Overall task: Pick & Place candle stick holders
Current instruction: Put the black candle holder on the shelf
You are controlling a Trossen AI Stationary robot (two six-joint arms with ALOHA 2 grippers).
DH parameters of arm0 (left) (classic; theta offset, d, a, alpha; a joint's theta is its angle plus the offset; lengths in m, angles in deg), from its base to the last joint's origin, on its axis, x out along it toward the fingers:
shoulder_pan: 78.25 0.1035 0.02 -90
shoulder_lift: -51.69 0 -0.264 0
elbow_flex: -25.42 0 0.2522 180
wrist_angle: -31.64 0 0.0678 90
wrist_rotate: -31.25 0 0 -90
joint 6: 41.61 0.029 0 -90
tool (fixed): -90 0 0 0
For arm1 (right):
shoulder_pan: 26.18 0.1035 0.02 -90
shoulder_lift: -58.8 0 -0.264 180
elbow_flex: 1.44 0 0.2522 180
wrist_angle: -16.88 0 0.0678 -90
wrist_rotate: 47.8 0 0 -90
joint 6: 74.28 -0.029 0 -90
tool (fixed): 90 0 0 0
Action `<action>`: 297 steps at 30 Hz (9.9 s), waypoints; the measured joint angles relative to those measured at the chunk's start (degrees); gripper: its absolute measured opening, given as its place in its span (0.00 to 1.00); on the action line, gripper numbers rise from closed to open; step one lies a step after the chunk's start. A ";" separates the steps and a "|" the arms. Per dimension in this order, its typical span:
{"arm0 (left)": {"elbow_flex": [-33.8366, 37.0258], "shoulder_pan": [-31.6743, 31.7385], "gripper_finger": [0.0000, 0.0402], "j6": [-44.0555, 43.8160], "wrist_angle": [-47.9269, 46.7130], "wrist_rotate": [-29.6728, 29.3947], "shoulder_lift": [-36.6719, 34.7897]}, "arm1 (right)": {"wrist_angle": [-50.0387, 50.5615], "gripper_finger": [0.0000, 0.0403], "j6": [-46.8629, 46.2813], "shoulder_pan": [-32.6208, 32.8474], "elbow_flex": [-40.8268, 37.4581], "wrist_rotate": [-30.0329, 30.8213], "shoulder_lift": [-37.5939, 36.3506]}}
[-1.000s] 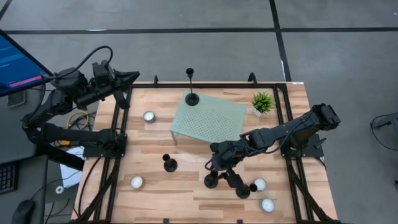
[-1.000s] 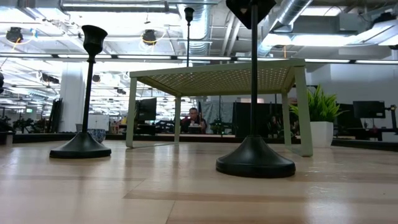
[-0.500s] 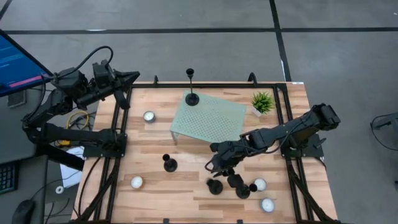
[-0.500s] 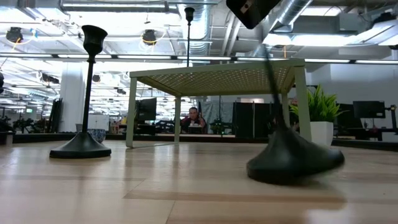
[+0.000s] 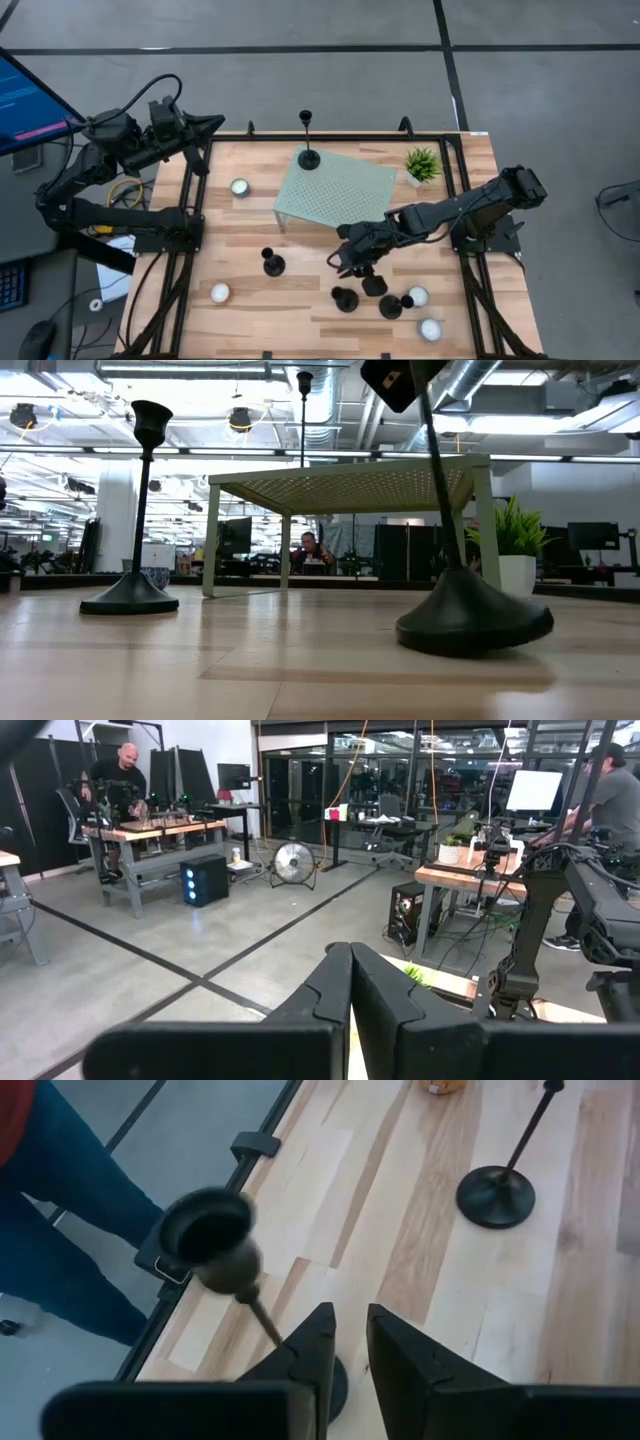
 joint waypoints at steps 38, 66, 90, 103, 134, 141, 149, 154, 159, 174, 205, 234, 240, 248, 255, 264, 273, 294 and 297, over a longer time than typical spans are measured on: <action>0.00 0.02 0.02 0.00 -0.11 -0.02 0.00 | 26.27 0.75 2.69 5.05 22.64 0.63 4.64; 0.00 0.00 0.02 -0.02 -0.13 0.02 0.00 | 23.56 0.75 -8.22 9.10 19.65 7.02 7.30; 0.00 0.01 0.02 0.00 -0.15 0.02 0.02 | 24.19 0.75 -9.07 9.16 19.63 7.06 11.89; 0.00 0.00 0.02 0.00 -0.15 0.00 0.02 | 25.25 0.59 -10.60 9.16 19.63 6.29 11.89; 0.00 0.02 0.02 0.00 -0.13 -0.02 0.00 | 24.69 0.29 -9.24 7.64 19.79 7.96 7.81; 0.00 0.00 0.02 0.00 -0.13 -0.02 0.02 | 24.23 0.27 -7.18 4.01 22.73 14.35 0.59; 0.00 0.02 0.02 0.00 -0.15 -0.02 0.02 | 28.17 0.29 -6.16 -3.55 27.80 19.82 -5.20; 0.00 0.02 0.02 0.00 -0.13 -0.02 0.02 | 33.98 0.29 -3.80 -8.70 30.23 21.05 -5.35; 0.00 0.00 0.02 0.06 -0.13 -0.02 0.02 | 36.38 0.26 -1.07 -12.77 30.60 21.13 -4.94; 0.01 0.02 0.02 1.72 -0.13 -0.70 0.02 | 37.21 0.29 3.55 -21.91 30.62 21.52 -4.92; 0.00 0.01 0.02 2.63 -0.13 -0.70 0.01 | 33.00 0.57 3.59 -24.74 30.60 21.53 -4.89; 0.00 0.00 0.25 3.87 -0.11 -0.71 0.00 | 48.05 0.65 -30.17 -6.13 9.03 46.12 -27.34; 0.00 0.02 0.25 3.84 -0.11 -0.71 0.00 | 30.92 0.65 -34.02 -2.95 -7.34 45.97 -30.70; 0.00 0.02 0.25 3.83 -0.11 -0.70 0.01 | 21.78 0.65 -33.48 -2.52 -14.39 46.13 -31.61; 0.02 0.02 0.25 3.03 -0.11 -0.70 0.02 | 10.71 0.65 -20.85 -7.85 -15.24 48.81 -30.97; 0.02 0.00 0.25 2.75 -0.11 -0.68 0.02 | -0.71 0.65 -9.52 -16.96 -15.19 37.91 -28.87; 0.00 0.02 0.25 2.75 -0.09 -0.69 0.03 | -4.24 0.65 -5.72 -20.37 -15.19 34.88 -24.61; 0.00 0.00 0.25 2.75 -0.11 -0.68 0.02 | -6.41 0.23 -2.97 -24.78 -15.21 24.43 -22.71; 0.00 0.00 0.25 2.77 -0.11 -0.68 0.02 | -6.85 0.12 -2.66 -24.85 -15.19 24.49 -22.82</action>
